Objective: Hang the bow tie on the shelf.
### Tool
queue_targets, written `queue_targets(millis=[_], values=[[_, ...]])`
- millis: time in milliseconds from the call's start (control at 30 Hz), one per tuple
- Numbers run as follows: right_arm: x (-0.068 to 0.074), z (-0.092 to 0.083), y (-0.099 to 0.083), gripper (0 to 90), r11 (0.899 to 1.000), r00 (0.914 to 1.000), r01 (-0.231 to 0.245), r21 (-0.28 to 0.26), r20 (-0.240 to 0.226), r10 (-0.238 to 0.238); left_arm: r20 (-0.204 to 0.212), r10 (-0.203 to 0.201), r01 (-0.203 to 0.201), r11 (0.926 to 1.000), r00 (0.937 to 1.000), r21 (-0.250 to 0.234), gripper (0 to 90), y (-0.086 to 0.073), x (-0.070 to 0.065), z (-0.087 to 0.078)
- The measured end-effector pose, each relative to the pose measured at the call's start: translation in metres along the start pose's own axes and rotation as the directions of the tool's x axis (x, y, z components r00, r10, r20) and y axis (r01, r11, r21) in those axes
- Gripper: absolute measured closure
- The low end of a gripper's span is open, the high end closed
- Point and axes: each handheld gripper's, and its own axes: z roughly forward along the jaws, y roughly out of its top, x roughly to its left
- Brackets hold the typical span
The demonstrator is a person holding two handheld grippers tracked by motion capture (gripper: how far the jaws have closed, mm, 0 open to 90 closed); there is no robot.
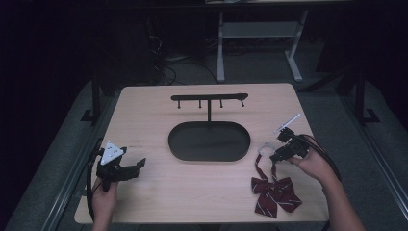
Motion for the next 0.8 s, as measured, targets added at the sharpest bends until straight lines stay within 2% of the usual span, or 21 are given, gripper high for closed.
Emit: queue_targets(millis=[233, 567, 800], values=[[0.000, 0.008, 0.002, 56.6, 0.997, 0.9991, -0.038, 0.061, 0.018, 0.037, -0.004, 0.006, -0.006, 1.0000, 1.0000, 0.002, 16.3, 0.000, 0.000, -0.001], [-0.002, 0.012, 0.004, 57.9, 0.993, 0.9976, -0.068, 0.092, 0.022, 0.066, -0.005, 0.011, -0.011, 0.9999, 0.9999, 0.004, 16.3, 0.001, -0.001, -0.001], [0.001, 0.017, 0.009, 63.0, 0.992, 0.9981, -0.053, 0.112, 0.038, 0.049, -0.009, 0.015, -0.015, 0.9999, 0.9998, 0.008, 16.3, 0.001, -0.001, 0.000]])
